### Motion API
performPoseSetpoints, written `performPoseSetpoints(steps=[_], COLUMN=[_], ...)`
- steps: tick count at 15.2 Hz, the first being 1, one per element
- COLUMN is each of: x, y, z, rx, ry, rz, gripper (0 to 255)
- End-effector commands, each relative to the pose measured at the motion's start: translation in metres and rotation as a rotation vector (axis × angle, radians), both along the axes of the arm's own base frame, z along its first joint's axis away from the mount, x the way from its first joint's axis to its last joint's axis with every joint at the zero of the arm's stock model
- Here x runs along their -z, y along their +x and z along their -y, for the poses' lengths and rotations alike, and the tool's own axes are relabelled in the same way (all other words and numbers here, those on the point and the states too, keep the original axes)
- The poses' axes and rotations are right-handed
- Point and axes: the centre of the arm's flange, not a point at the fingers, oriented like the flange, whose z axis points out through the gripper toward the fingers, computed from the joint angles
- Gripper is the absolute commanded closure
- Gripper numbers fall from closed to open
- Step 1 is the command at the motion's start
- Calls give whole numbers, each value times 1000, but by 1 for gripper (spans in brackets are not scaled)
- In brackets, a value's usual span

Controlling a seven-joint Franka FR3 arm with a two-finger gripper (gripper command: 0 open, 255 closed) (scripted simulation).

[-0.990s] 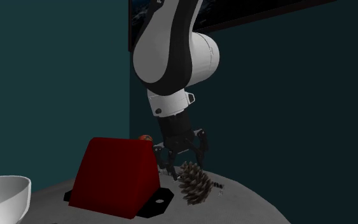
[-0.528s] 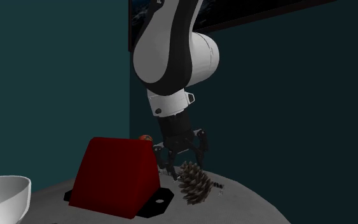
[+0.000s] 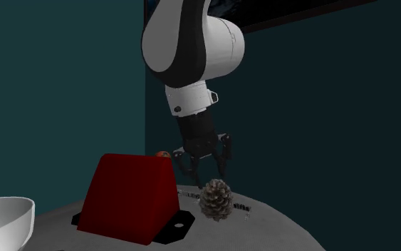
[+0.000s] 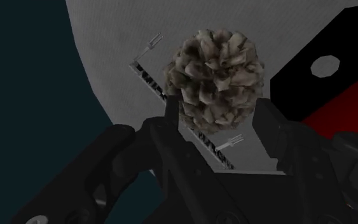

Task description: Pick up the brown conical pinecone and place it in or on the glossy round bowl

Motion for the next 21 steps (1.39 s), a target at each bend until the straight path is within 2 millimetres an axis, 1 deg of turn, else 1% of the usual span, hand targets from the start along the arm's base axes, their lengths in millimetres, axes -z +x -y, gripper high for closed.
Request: performPoseSetpoints(steps=[1,3,4,5,7,9,10,16,17,21], x=[-11,-22,-17,-17,-12,0,1,32,40,40], y=[-1,-1,0,0,-36,-74,-76,-67,-65,-65], z=[0,0,0,0,21,33,33,35,35,35], rx=[0,0,0,0,209,419,430,430,430,430], ry=[0,0,0,0,174,348,357,357,357,357], rz=[0,0,1,1,127,252,259,259,259,259], gripper=[255,255,255,0,0,0,0,0,0,0])
